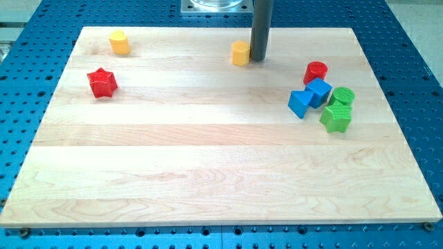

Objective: Move the hexagon left side of the triangle

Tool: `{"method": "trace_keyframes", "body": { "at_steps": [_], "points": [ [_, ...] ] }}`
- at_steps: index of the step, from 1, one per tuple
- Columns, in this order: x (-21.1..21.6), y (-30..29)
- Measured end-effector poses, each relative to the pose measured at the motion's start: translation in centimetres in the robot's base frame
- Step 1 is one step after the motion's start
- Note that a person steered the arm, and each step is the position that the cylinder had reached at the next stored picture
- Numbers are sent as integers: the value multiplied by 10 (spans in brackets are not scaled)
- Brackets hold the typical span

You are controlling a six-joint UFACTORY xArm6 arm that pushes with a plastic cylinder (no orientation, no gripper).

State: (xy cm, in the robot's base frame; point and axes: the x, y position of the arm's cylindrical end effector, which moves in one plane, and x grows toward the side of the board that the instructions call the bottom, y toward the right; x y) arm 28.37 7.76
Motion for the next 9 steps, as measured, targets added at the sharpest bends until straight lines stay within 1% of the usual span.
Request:
{"method": "trace_keyframes", "body": {
  "at_steps": [5, 7, 8, 9],
  "points": [
    [0, 10],
    [-25, -2],
    [-5, -35],
    [42, -64]
  ]
}}
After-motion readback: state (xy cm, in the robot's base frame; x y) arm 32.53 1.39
